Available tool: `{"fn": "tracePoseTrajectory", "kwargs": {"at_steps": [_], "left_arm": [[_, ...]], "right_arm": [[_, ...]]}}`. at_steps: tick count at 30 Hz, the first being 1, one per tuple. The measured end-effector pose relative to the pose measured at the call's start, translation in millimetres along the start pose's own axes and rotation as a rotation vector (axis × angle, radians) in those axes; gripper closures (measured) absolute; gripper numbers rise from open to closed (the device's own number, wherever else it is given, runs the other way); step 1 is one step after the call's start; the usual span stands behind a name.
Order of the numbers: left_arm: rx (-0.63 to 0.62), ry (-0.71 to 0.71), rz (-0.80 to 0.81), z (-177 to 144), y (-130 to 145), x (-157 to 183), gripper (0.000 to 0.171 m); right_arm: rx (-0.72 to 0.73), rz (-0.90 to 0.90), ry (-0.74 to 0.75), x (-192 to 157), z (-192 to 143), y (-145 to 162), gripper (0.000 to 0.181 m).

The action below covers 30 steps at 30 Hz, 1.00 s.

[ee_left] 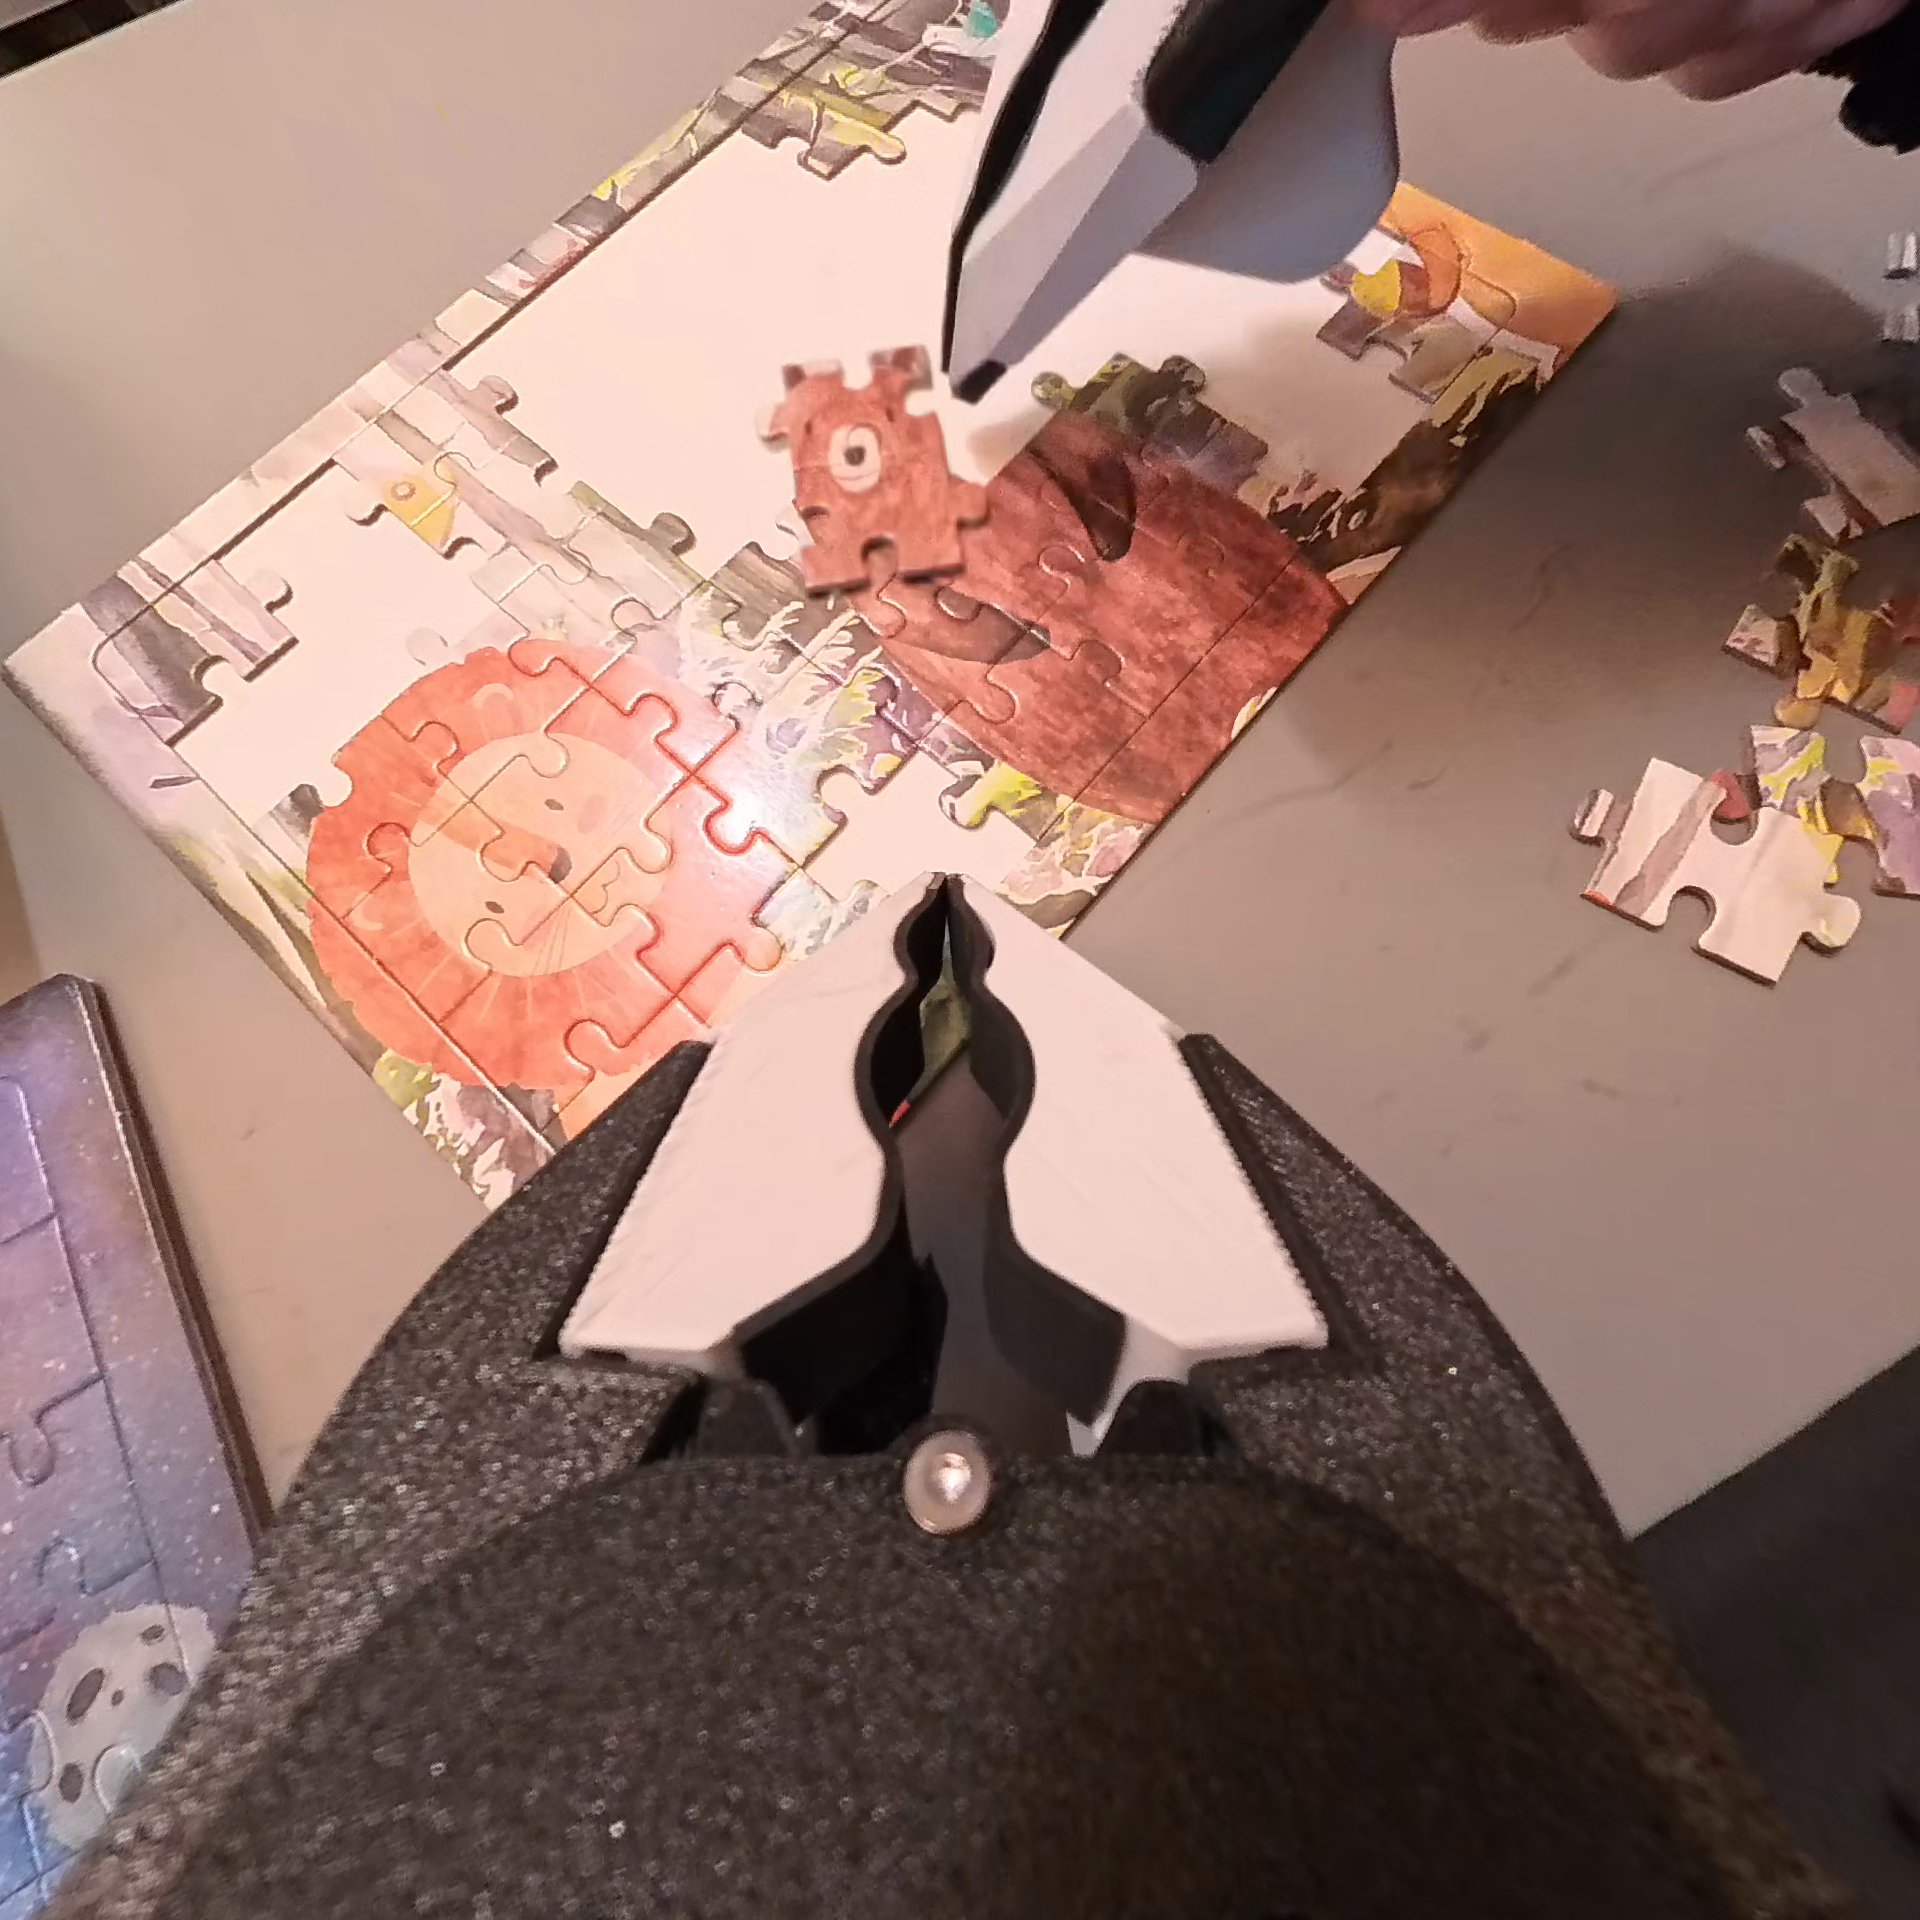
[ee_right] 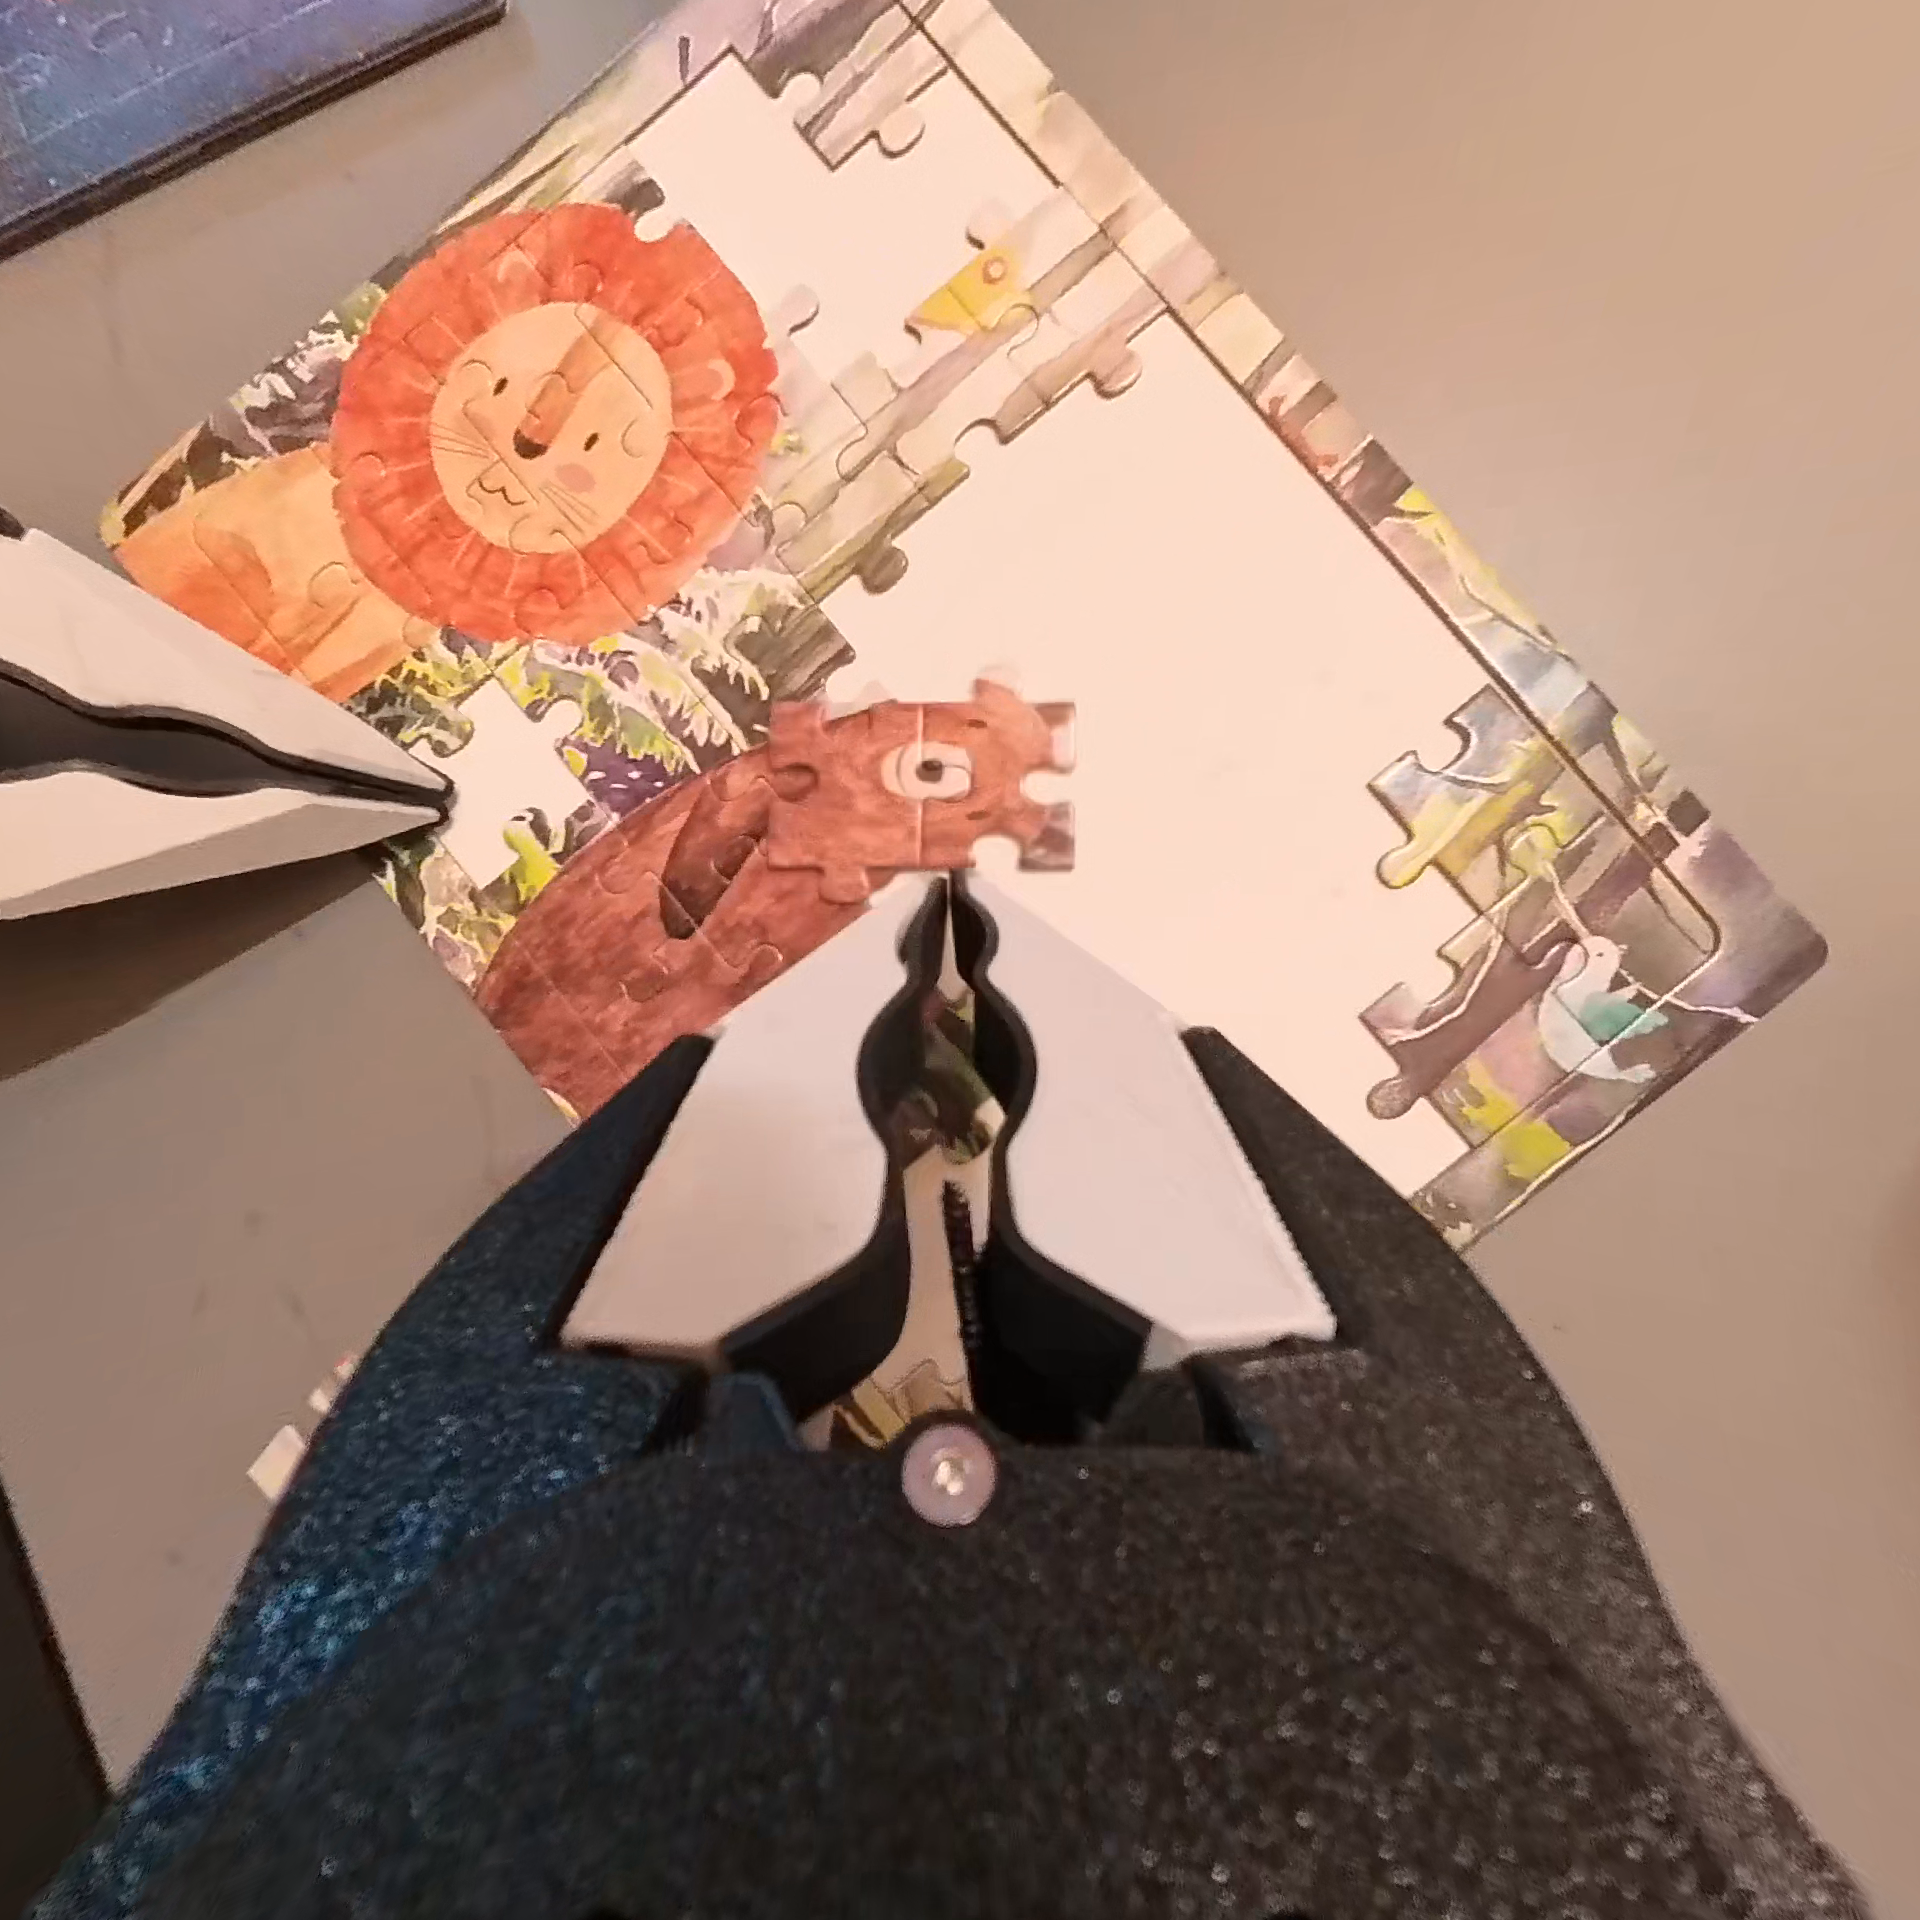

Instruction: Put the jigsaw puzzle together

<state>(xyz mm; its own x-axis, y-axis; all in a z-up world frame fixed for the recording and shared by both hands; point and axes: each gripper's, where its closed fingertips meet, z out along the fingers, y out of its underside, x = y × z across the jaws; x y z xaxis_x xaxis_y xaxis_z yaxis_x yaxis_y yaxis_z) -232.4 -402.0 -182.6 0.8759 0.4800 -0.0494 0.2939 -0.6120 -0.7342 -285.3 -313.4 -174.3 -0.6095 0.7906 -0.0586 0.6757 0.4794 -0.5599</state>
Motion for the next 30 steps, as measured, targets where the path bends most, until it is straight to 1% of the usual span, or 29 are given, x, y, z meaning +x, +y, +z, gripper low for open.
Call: {"fn": "tracePoseTrajectory", "kwargs": {"at_steps": [2,4,6,7,8,11,13,15,17,18,19,20,22,24,27,30], "left_arm": [[0.000,-0.001,0.001,0.0,0.0,0.0,0.171],[0.000,-0.003,0.003,0.0,0.0,0.1,0.171],[0.000,-0.003,0.003,0.0,-0.1,0.1,0.171],[0.000,-0.002,0.002,0.0,-0.1,0.2,0.171],[0.000,-0.002,0.002,0.1,-0.1,0.2,0.171],[0.000,0.000,0.000,0.0,0.0,0.3,0.171],[0.000,0.001,-0.001,0.1,-0.1,0.4,0.171],[0.000,0.002,-0.002,0.1,-0.1,0.4,0.171],[0.000,0.002,-0.002,0.1,0.0,0.4,0.171],[0.000,0.001,-0.001,0.0,0.0,0.4,0.171],[0.000,0.001,-0.001,0.0,-0.1,0.6,0.171],[0.000,0.002,0.000,0.0,-0.1,0.7,0.171],[0.001,0.003,0.001,-0.1,-0.1,0.9,0.171],[0.001,0.004,0.000,-0.1,-0.1,1.0,0.171],[0.001,0.007,-0.001,-0.1,-0.2,1.3,0.171],[0.001,0.009,0.001,-0.1,0.0,1.9,0.171]], "right_arm": [[-0.022,-0.002,-0.019,-3.2,1.6,2.8,0.166],[-0.029,-0.009,-0.001,-0.1,1.4,3.1,0.168],[0.006,-0.012,-0.014,-5.4,0.0,-5.3,0.167],[0.018,-0.014,-0.005,-7.0,0.1,-9.2,0.159],[0.019,-0.010,0.011,-7.7,1.5,-11.7,0.146],[-0.004,0.019,0.060,-13.3,7.0,-12.2,0.133],[0.022,0.067,0.139,-11.7,6.2,-15.9,0.134],[0.050,0.147,0.187,-11.9,7.5,-16.8,0.134],[0.068,0.195,0.214,-8.4,10.5,-14.4,0.134],[0.054,0.205,0.217,-5.4,12.4,-10.2,0.134],[0.039,0.202,0.191,-5.8,15.0,-6.8,0.134],[0.044,0.188,0.173,-5.3,15.2,-6.7,0.135],[0.029,0.142,0.144,-0.4,13.1,-4.3,0.146],[0.004,0.073,0.104,1.3,11.9,-2.6,0.150],[-0.025,-0.066,0.061,-0.1,11.8,-1.2,0.148],[-0.033,-0.174,0.013,-2.6,12.1,-2.8,0.151]]}}
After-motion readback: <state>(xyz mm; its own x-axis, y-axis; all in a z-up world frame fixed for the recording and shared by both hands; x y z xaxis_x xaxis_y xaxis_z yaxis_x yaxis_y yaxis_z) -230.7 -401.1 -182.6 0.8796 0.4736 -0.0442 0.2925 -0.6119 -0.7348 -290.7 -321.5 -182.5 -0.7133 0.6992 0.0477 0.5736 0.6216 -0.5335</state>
